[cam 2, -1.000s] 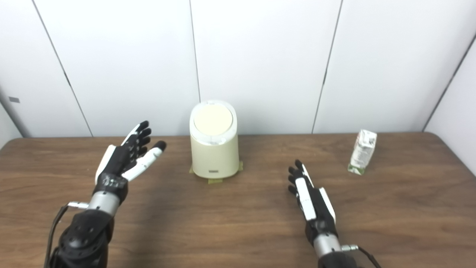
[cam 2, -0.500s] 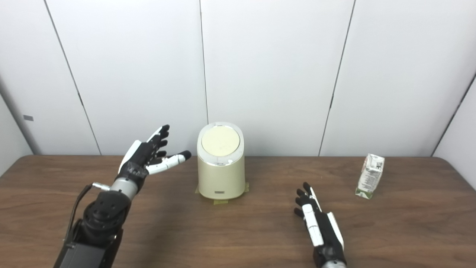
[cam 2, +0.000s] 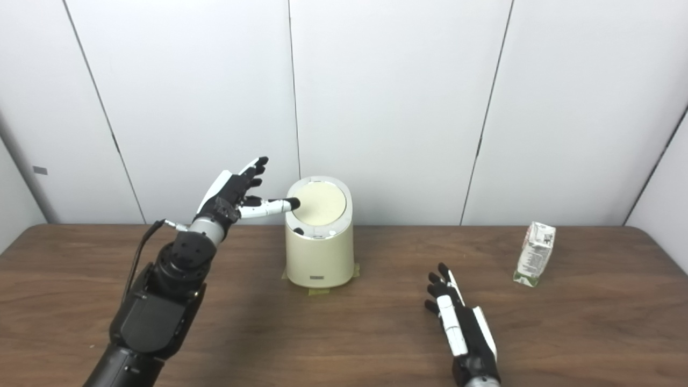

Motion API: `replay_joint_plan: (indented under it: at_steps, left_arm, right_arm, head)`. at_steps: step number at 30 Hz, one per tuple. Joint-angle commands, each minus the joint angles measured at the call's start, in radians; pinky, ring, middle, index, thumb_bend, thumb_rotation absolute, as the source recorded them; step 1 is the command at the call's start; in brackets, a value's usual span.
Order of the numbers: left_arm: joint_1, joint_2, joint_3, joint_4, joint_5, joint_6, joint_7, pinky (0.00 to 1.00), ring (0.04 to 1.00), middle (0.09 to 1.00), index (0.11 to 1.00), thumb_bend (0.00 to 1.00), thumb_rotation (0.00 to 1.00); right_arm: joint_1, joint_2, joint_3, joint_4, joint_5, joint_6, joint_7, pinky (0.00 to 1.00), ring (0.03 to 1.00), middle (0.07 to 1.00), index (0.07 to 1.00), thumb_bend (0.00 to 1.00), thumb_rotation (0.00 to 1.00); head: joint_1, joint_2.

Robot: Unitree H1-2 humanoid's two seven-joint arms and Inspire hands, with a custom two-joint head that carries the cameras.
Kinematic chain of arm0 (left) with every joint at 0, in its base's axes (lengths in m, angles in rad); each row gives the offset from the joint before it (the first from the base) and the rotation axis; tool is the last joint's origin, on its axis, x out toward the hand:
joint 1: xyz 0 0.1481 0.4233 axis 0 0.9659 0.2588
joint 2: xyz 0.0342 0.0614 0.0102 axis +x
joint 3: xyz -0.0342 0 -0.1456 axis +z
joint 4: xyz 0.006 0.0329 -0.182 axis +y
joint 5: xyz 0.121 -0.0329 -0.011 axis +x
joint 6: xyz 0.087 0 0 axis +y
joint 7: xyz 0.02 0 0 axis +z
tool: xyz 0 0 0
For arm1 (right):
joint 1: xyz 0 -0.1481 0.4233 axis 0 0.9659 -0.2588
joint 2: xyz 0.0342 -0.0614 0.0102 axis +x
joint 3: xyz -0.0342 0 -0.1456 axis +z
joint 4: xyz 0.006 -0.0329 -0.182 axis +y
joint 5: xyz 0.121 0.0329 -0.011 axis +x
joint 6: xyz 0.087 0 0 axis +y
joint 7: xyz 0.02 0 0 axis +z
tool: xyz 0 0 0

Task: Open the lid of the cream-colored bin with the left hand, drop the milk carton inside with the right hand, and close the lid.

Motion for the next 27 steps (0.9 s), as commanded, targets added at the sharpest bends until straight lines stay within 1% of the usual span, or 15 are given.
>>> replay_joint_plan:
  at_steps: [1,5,7,11,15,16,19,22,23,26,27]
  left_arm:
    - [-0.078,0.002,-0.008,0.001,0.022,-0.036,0.004,0.83,0.962,0.995,0.998,0.84,0.27]
    - [-0.112,-0.009,-0.019,0.052,0.034,-0.057,0.010,0.81,0.957,0.995,0.992,0.84,0.25]
    - [-0.123,-0.015,-0.021,0.071,0.037,-0.069,0.015,0.82,0.961,0.997,0.993,0.83,0.23]
    - [-0.144,-0.024,-0.034,0.097,0.062,-0.081,0.026,0.82,0.965,0.996,0.993,0.81,0.23]
    - [-0.161,-0.029,-0.057,0.108,0.108,-0.066,0.038,0.78,0.931,0.975,0.977,0.82,0.22]
    - [-0.163,-0.029,-0.064,0.110,0.119,-0.062,0.038,0.74,0.904,0.972,0.977,0.83,0.21]
    - [-0.171,-0.016,-0.102,0.117,0.174,-0.055,0.036,0.69,0.877,0.964,0.973,0.85,0.21]
    - [-0.172,-0.007,-0.126,0.118,0.209,-0.061,0.031,0.72,0.888,0.954,0.963,0.86,0.19]
    - [-0.172,0.000,-0.138,0.116,0.227,-0.066,0.029,0.75,0.900,0.957,0.964,0.85,0.18]
    - [-0.170,0.022,-0.179,0.111,0.281,-0.092,0.032,0.82,0.940,0.963,0.961,0.86,0.18]
    - [-0.169,0.030,-0.193,0.109,0.300,-0.102,0.034,0.85,0.946,0.964,0.963,0.87,0.18]
  right_arm:
    - [-0.014,0.008,0.004,-0.011,0.000,0.005,0.000,0.92,0.943,0.950,0.999,0.58,1.00]
    - [-0.015,0.012,0.008,-0.014,-0.016,0.002,-0.007,0.91,0.943,0.951,1.000,0.56,1.00]
    - [-0.015,0.013,0.008,-0.013,-0.011,-0.006,-0.006,0.91,0.942,0.949,1.000,0.58,1.00]
    - [-0.015,0.016,0.012,-0.027,-0.028,0.008,-0.014,0.89,0.935,0.943,0.997,0.57,1.00]
    - [-0.017,0.023,0.007,-0.029,-0.017,0.011,-0.017,0.88,0.938,0.942,0.994,0.56,1.00]
    - [-0.017,0.024,0.006,-0.030,-0.015,0.011,-0.017,0.89,0.940,0.942,0.993,0.56,1.00]
    - [-0.015,0.020,0.008,-0.036,-0.021,0.010,-0.016,0.89,0.938,0.943,0.995,0.56,1.00]
    - [-0.014,0.022,0.002,-0.050,-0.012,0.022,-0.016,0.89,0.935,0.945,0.994,0.58,1.00]
    - [-0.013,0.023,0.000,-0.059,-0.007,0.028,-0.015,0.90,0.933,0.943,0.992,0.58,1.00]
    - [-0.012,0.022,-0.002,-0.071,-0.001,0.038,-0.014,0.92,0.941,0.951,0.996,0.59,1.00]
    - [-0.012,0.020,-0.003,-0.072,-0.003,0.038,-0.014,0.93,0.941,0.952,0.996,0.59,1.00]
  head:
    - [0.001,0.001]
    - [-0.004,0.007]
    - [-0.006,0.009]
    - [-0.008,0.016]
    - [-0.004,0.024]
    - [-0.003,0.025]
    - [-0.002,0.028]
    - [-0.002,0.034]
    - [-0.001,0.043]
    - [0.001,0.048]
    - [0.002,0.053]
